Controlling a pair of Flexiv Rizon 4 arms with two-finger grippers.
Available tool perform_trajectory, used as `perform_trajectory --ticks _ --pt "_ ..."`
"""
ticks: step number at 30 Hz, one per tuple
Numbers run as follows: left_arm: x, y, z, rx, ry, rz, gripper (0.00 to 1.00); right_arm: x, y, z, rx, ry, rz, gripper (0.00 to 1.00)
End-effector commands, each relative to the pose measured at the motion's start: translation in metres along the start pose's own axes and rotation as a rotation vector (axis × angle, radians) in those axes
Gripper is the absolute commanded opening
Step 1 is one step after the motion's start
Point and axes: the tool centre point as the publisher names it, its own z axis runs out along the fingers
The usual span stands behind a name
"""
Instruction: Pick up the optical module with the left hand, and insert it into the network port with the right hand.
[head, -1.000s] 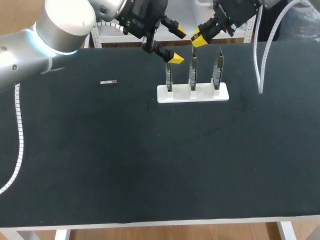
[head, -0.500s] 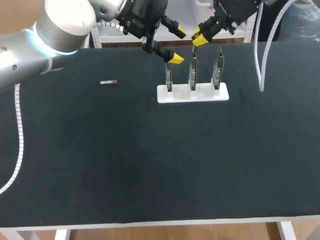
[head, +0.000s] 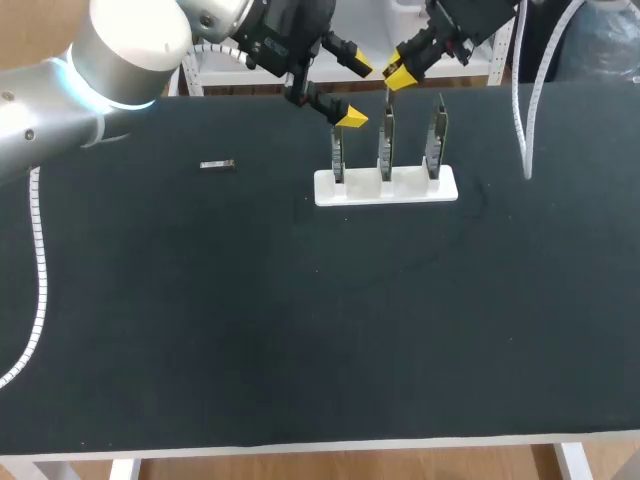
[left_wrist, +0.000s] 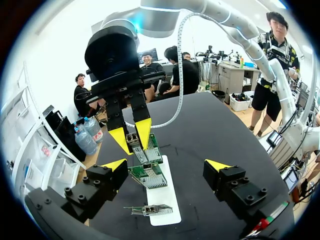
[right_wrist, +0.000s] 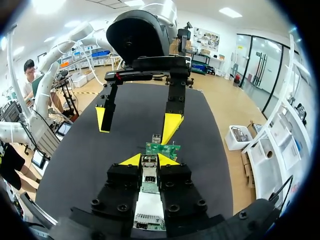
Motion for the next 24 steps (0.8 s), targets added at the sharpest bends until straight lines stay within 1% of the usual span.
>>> perform_trajectory --ticks 1,11,17,24 --pt "-0.0003 0.0001 0.0001 0.000 0.003 0.001 1.00 0.0000 0.0091 0.0004 0.021 0.003 0.001 0.00" --pt "-0.0003 0.0001 0.0001 0.000 0.003 0.001 1.00 0.0006 0.0114 0.0027 0.022 0.026 0.005 0.00" --pt "-0.0003 0.0001 0.0001 0.000 0.003 0.001 1.00 0.0022 0.0116 0.0064 0.018 0.025 0.011 0.00" --pt "-0.0003 0.0001 0.0001 0.000 0.003 0.001 1.00 0.0052 0.0124 0.0037 0.027 0.023 0.024 0.00"
